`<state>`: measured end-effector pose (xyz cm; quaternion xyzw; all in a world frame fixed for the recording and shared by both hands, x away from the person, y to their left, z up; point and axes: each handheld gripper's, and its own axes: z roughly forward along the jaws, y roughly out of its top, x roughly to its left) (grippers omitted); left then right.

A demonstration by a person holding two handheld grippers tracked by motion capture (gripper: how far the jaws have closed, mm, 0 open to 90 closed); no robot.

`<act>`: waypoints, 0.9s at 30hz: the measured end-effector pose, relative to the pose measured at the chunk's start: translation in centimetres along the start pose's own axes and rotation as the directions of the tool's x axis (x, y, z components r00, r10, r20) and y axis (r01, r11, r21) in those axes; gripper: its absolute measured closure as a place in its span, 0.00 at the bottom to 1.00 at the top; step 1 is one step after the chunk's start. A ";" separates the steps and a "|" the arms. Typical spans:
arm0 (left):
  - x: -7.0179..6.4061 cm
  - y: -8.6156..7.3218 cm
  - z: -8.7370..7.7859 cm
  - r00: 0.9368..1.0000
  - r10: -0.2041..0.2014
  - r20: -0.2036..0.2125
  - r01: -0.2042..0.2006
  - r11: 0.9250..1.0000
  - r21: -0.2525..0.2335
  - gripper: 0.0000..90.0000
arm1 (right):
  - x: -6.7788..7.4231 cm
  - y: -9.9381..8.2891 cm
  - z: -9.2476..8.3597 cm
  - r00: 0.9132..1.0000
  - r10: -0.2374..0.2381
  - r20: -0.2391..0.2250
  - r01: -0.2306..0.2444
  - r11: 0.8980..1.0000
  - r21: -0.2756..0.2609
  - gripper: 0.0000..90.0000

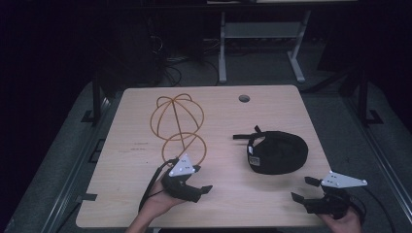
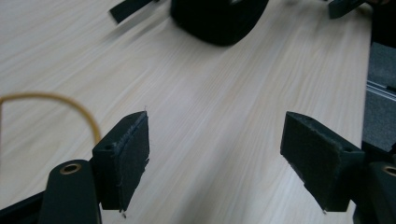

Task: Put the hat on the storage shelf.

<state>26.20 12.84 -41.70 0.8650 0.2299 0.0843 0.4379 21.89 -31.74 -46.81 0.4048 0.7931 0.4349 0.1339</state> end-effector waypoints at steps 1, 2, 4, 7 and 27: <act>-0.2 0.4 0.2 1.000 0.007 0.011 -0.006 1.000 -0.004 0.27 | 0.0 0.0 0.0 1.000 0.002 0.001 -0.002 1.000 -0.002 0.18; -0.2 0.4 0.2 1.000 0.007 0.011 -0.006 1.000 -0.004 0.27 | 0.0 0.0 0.0 1.000 0.002 0.001 -0.002 1.000 -0.002 0.18; -0.6 1.4 0.7 0.999 0.028 0.034 -0.028 1.000 -0.003 0.27 | 0.0 0.0 -0.1 1.000 0.004 0.000 -0.004 1.000 -0.005 0.18; -1.0 2.6 1.3 0.997 0.061 0.049 -0.062 0.998 0.010 0.27 | 0.0 0.0 0.0 1.000 0.002 -0.003 -0.002 1.000 -0.001 0.18; -2.1 9.8 5.6 0.973 0.196 0.124 -0.201 0.979 0.036 0.32 | -0.2 -0.1 -0.1 1.000 0.005 -0.019 -0.005 1.000 -0.003 0.18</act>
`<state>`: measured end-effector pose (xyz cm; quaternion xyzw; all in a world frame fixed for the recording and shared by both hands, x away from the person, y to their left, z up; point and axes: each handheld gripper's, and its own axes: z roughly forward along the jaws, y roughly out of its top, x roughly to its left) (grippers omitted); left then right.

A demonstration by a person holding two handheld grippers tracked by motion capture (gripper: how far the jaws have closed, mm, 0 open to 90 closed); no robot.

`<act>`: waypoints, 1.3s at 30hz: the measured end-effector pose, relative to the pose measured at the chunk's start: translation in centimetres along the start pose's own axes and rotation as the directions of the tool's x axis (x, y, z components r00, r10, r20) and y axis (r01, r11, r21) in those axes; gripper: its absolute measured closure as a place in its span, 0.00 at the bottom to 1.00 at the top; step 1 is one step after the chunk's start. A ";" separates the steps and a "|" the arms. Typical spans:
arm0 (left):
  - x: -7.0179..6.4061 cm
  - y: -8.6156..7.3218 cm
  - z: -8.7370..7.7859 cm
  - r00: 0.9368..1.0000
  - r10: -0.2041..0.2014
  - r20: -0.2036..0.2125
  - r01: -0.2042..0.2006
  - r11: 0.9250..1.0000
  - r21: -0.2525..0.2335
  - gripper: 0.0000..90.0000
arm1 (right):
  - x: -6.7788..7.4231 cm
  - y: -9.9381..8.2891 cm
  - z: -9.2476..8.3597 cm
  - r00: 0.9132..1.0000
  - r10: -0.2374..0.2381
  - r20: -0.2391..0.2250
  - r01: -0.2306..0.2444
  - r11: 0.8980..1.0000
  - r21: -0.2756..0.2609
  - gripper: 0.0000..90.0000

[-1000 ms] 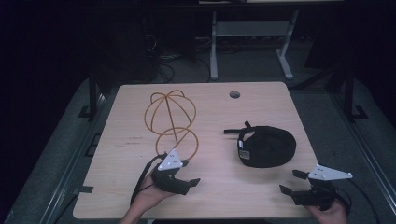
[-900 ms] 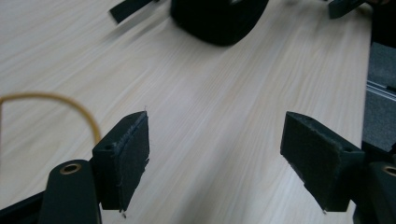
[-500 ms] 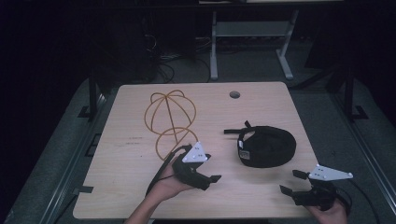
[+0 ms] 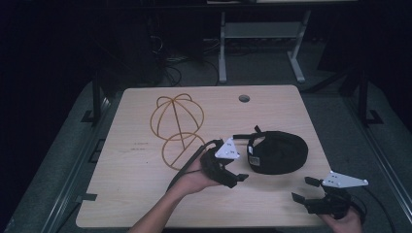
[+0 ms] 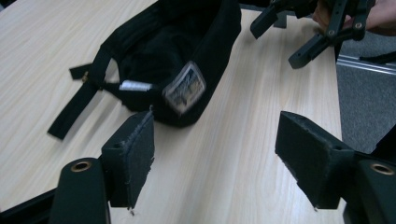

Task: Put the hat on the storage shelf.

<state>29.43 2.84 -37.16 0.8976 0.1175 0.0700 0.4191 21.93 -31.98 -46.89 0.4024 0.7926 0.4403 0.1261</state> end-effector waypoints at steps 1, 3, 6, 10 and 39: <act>0.1 0.3 0.2 1.000 0.002 0.003 -0.002 1.000 0.001 0.32 | 0.0 0.0 0.0 1.000 -0.002 -0.001 0.002 1.000 -0.001 0.18; 0.3 0.9 0.6 1.000 -0.006 0.011 0.006 1.000 -0.002 0.33 | 0.0 0.0 0.0 1.000 -0.003 -0.001 0.003 1.000 -0.003 0.18; 0.7 1.9 1.3 1.000 0.016 0.018 -0.016 1.000 0.015 0.34 | 0.0 0.0 0.0 1.000 -0.002 -0.004 0.002 1.000 -0.005 0.18; 1.1 2.8 2.2 0.999 0.037 0.029 -0.038 0.999 0.033 0.37 | 0.0 0.0 0.0 1.000 -0.005 -0.006 0.005 1.000 -0.003 0.18; 2.4 3.6 7.1 0.983 0.115 0.143 -0.142 0.971 0.194 0.59 | 0.0 0.0 0.0 1.000 -0.009 -0.017 0.009 1.000 -0.010 0.18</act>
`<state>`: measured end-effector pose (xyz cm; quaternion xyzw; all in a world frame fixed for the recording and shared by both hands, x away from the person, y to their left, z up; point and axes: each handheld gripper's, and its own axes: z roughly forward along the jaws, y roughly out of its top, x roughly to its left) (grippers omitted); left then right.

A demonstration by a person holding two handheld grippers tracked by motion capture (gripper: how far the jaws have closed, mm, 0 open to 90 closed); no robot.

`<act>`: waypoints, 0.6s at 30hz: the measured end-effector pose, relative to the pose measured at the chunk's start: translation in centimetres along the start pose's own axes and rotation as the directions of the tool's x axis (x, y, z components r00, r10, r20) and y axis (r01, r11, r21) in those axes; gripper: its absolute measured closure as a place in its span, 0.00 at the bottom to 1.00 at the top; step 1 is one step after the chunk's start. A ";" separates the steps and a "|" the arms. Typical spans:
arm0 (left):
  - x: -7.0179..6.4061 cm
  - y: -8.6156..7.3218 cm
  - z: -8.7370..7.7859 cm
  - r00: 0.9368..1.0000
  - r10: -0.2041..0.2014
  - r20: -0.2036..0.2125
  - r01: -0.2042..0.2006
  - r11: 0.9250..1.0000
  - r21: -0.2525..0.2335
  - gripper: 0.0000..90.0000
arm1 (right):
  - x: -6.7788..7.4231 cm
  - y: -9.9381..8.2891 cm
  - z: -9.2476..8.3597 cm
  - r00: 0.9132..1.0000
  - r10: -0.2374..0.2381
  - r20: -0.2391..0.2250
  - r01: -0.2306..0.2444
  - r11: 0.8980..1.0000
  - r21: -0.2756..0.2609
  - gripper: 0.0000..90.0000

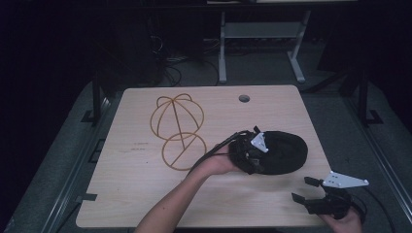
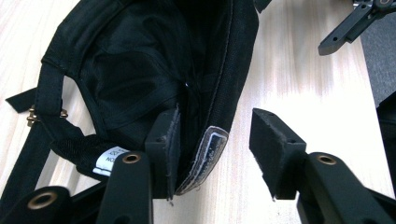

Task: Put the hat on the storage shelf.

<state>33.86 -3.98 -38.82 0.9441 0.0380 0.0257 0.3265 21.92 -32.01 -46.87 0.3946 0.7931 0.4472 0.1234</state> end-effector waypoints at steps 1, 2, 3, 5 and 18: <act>0.0 0.0 0.1 1.000 0.003 0.001 -0.003 1.000 0.003 0.62 | 0.0 0.0 0.0 1.000 0.000 0.003 0.000 1.000 -0.001 0.18; 0.1 0.0 0.1 1.000 0.006 0.002 -0.006 1.000 0.005 0.62 | 0.0 0.0 0.0 1.000 0.000 0.003 0.000 1.000 -0.001 0.18; 0.1 -0.1 0.2 1.000 0.009 0.006 -0.009 1.000 0.010 0.63 | 0.0 -0.1 0.0 1.000 0.004 0.008 -0.004 1.000 -0.002 0.18; 0.2 -0.2 0.6 1.000 0.009 0.012 -0.010 1.000 0.027 0.63 | 0.0 -0.1 0.0 1.000 0.008 0.007 -0.008 1.000 -0.005 0.18; -0.6 -1.0 1.3 0.999 0.033 0.028 -0.034 0.999 0.035 0.84 | -0.2 -0.2 0.0 1.000 0.012 0.002 -0.012 1.000 -0.016 0.18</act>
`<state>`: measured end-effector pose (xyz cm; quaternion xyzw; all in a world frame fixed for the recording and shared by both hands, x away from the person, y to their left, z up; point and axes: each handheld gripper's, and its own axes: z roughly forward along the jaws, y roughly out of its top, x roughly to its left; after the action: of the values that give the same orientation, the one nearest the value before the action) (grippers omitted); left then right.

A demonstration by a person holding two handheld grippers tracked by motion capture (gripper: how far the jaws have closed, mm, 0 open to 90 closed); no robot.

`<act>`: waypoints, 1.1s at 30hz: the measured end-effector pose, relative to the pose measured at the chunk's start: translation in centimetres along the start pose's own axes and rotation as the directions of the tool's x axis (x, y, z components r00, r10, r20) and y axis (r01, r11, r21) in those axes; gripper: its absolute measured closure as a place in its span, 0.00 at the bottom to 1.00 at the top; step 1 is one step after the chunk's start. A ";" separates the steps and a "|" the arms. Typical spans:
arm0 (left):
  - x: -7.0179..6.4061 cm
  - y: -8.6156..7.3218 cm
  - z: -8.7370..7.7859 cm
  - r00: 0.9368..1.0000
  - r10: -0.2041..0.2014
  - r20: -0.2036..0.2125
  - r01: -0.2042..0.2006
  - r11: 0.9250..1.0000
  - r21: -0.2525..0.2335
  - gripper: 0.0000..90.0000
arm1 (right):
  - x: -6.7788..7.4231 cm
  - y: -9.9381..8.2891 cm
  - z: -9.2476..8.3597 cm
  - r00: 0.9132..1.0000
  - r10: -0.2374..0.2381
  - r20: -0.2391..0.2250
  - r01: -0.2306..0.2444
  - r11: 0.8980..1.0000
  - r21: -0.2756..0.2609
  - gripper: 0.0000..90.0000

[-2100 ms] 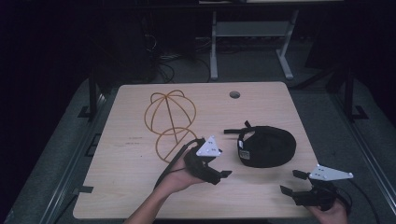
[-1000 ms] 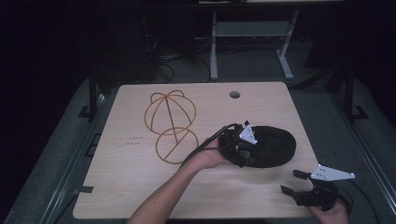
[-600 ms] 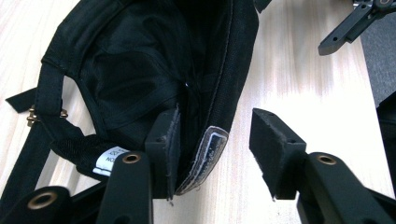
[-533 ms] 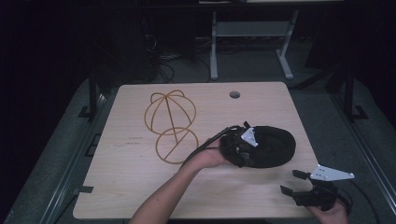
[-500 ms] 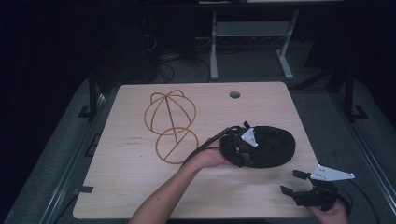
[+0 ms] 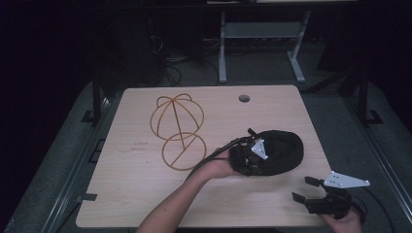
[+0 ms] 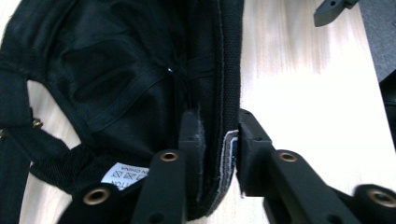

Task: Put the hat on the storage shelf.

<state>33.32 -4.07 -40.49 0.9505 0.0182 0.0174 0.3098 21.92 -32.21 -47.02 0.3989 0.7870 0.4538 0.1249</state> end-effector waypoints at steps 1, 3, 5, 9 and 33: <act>0.0 0.0 0.0 1.000 0.003 0.004 -0.003 1.000 0.000 0.84 | 0.0 0.0 0.0 1.000 0.000 0.000 0.000 1.000 0.000 0.18; -0.2 0.1 0.0 1.000 0.006 0.011 -0.006 1.000 -0.002 0.87 | 0.0 0.0 0.0 1.000 0.008 -0.003 -0.008 1.000 -0.001 0.18; -0.4 0.3 -0.1 1.000 0.018 0.014 -0.018 1.000 -0.003 0.89 | 0.0 0.0 0.0 1.000 0.004 -0.001 -0.004 1.000 -0.004 0.19; -0.7 0.4 -0.2 1.000 0.024 0.015 -0.024 1.000 -0.007 0.89 | 0.0 0.0 -0.1 1.000 0.010 -0.002 -0.010 1.000 -0.011 0.19; -1.2 1.1 -2.5 0.998 0.006 0.056 -0.003 0.998 -0.066 0.90 | 0.5 0.1 0.0 1.000 0.009 -0.029 -0.010 0.999 -0.032 0.18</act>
<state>32.05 -3.58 -37.82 0.9400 0.0068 -0.0078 0.3411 21.67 -31.81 -46.82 0.3939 0.7793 0.4729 0.1180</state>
